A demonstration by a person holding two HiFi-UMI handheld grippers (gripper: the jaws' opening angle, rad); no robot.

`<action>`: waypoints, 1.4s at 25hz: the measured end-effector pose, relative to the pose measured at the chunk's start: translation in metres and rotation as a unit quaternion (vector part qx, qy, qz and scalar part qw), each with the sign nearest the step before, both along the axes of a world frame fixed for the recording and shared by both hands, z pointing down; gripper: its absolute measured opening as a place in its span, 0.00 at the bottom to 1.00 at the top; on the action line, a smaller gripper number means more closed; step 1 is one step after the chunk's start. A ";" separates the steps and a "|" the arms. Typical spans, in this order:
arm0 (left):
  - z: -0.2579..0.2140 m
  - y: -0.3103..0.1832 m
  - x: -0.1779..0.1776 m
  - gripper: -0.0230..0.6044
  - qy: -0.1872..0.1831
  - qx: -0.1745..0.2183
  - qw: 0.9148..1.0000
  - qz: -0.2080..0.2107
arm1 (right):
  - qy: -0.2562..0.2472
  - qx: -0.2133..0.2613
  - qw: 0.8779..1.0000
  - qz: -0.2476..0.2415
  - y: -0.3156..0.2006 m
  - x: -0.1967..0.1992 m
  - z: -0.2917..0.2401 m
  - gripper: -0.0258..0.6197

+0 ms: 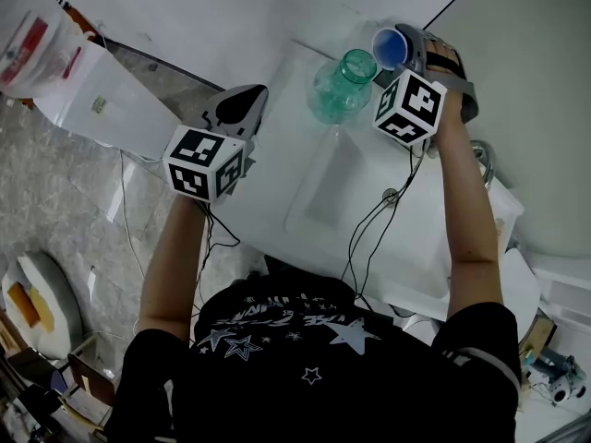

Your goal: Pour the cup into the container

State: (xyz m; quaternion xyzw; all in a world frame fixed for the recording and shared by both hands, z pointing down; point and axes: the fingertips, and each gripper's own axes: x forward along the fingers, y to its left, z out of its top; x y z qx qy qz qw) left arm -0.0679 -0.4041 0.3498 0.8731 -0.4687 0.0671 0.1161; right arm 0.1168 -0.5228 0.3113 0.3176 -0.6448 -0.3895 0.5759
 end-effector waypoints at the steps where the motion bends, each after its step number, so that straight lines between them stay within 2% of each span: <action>1: 0.000 0.001 -0.001 0.05 0.000 -0.001 1.000 0.000 | -0.004 -0.006 1.000 0.002 0.001 -0.001 0.001 0.48; 5: 0.000 0.004 0.000 0.05 0.002 0.000 1.000 -0.003 | -0.032 -0.028 0.999 0.010 0.005 -0.001 0.001 0.48; 13: -0.003 0.014 -0.006 0.05 0.002 0.002 1.000 -0.005 | -0.122 -0.067 0.990 0.029 0.017 -0.009 -0.007 0.49; 20: -0.002 0.033 -0.010 0.05 0.006 -0.001 1.000 -0.009 | -0.208 -0.078 0.974 0.053 0.044 -0.005 -0.012 0.49; 23: -0.002 0.044 -0.011 0.05 -0.006 0.001 1.000 -0.009 | -0.237 -0.086 0.966 0.061 0.060 -0.004 -0.009 0.49; 26: -0.003 0.055 -0.010 0.05 0.001 0.002 1.000 -0.007 | -0.279 -0.095 0.953 0.066 0.077 -0.003 -0.003 0.49; 28: -0.005 0.061 -0.012 0.05 0.020 0.000 1.000 -0.014 | -0.317 -0.111 0.940 0.067 0.090 -0.006 0.004 0.49; 31: -0.005 0.068 -0.016 0.05 0.029 0.000 0.999 -0.020 | -0.365 -0.134 0.919 0.063 0.108 -0.012 0.016 0.49; 35: 0.003 0.079 -0.020 0.05 0.029 -0.006 0.999 -0.026 | -0.403 -0.158 0.901 0.028 0.133 -0.030 0.033 0.50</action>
